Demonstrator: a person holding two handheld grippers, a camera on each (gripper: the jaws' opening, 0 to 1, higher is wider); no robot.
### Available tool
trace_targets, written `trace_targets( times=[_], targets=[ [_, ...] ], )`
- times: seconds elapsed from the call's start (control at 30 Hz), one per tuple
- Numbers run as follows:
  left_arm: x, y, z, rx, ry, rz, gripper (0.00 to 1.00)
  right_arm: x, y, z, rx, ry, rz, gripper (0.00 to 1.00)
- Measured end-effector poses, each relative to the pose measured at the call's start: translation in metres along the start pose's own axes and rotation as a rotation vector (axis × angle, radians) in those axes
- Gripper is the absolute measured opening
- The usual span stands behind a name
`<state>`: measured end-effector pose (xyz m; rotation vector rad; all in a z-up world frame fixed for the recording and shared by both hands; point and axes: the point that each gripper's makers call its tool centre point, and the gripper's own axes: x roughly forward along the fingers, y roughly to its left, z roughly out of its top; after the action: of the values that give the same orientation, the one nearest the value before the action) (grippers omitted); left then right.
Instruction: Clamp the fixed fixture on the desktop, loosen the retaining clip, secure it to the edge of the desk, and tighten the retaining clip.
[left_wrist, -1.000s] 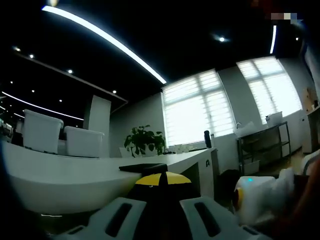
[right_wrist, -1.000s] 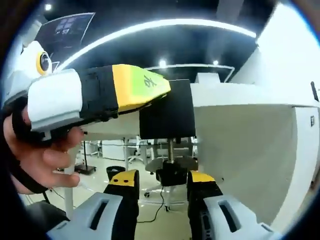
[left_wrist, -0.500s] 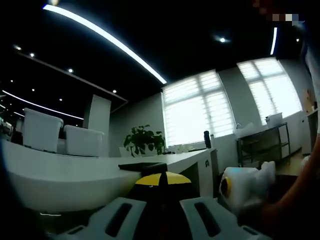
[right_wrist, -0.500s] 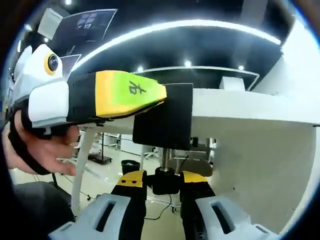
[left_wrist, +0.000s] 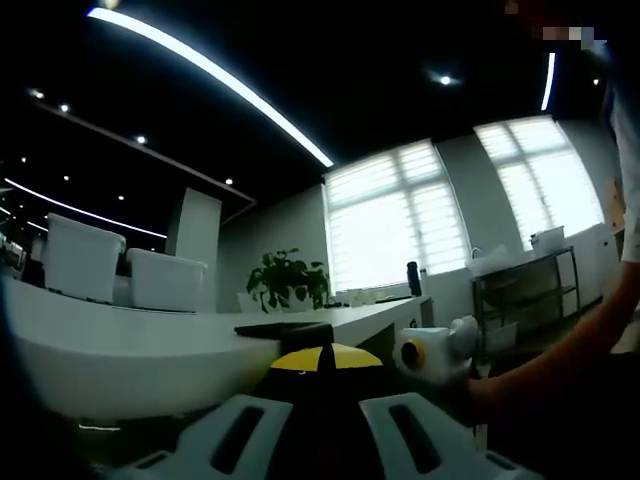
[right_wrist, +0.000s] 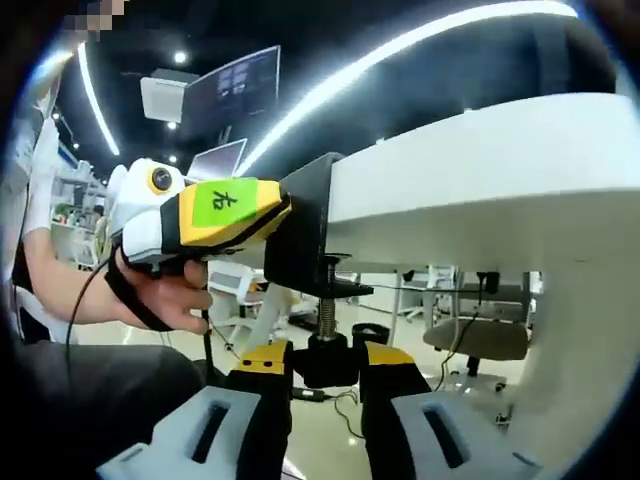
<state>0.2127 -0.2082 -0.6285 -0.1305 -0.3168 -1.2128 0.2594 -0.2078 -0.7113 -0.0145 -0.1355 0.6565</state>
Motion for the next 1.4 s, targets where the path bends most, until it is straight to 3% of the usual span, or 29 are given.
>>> trace_targets(
  times=[0.07, 0.13, 0.27, 0.37, 0.43, 0.6, 0.7, 0.83, 1.0, 1.07, 1.23, 1.33, 1.4],
  targets=[
    [0.000, 0.000, 0.000, 0.003, 0.001, 0.000, 0.03, -0.007, -0.006, -0.008, 0.079, -0.004, -0.083, 0.28],
    [0.000, 0.000, -0.001, 0.001, 0.000, 0.002, 0.03, -0.018, -0.011, -0.018, 0.143, -0.016, -0.211, 0.34],
    [0.001, -0.001, -0.001, 0.004, 0.002, 0.001, 0.03, -0.051, -0.011, -0.024, 0.190, -0.079, -0.511, 0.40],
    [0.001, -0.001, -0.002, 0.011, 0.005, 0.007, 0.03, -0.067, -0.006, -0.018, 0.182, -0.077, -0.680, 0.43],
    [0.001, 0.000, -0.002, 0.013, 0.007, 0.009, 0.03, -0.068, 0.003, -0.009, 0.179, -0.128, -0.743, 0.41],
    [0.000, 0.000, -0.002, 0.010, 0.005, 0.015, 0.03, -0.039, 0.019, 0.002, -0.107, -0.027, -0.771, 0.42],
    [0.000, 0.000, -0.002, 0.014, 0.003, 0.023, 0.03, -0.033, 0.009, 0.002, -0.163, -0.011, -0.831, 0.42],
    [0.000, 0.000, -0.001, 0.015, 0.001, 0.025, 0.03, -0.027, -0.005, -0.007, -0.051, -0.017, -0.849, 0.41],
    [0.000, 0.001, -0.001, -0.005, -0.004, 0.025, 0.03, -0.028, -0.016, 0.007, -0.108, -0.043, -0.877, 0.35],
    [0.000, 0.000, -0.001, -0.009, -0.006, 0.023, 0.03, -0.027, -0.017, 0.011, -0.110, -0.046, -0.879, 0.28],
    [0.000, 0.000, -0.001, -0.008, -0.007, 0.022, 0.03, -0.025, -0.011, 0.013, -0.144, -0.003, -0.865, 0.23],
    [-0.002, 0.000, 0.000, -0.019, -0.010, 0.020, 0.03, -0.025, -0.006, 0.014, -0.175, 0.005, -0.825, 0.22],
    [-0.002, 0.001, 0.000, -0.026, -0.011, 0.019, 0.03, -0.023, -0.004, 0.015, -0.161, -0.018, -0.757, 0.22]
  ],
)
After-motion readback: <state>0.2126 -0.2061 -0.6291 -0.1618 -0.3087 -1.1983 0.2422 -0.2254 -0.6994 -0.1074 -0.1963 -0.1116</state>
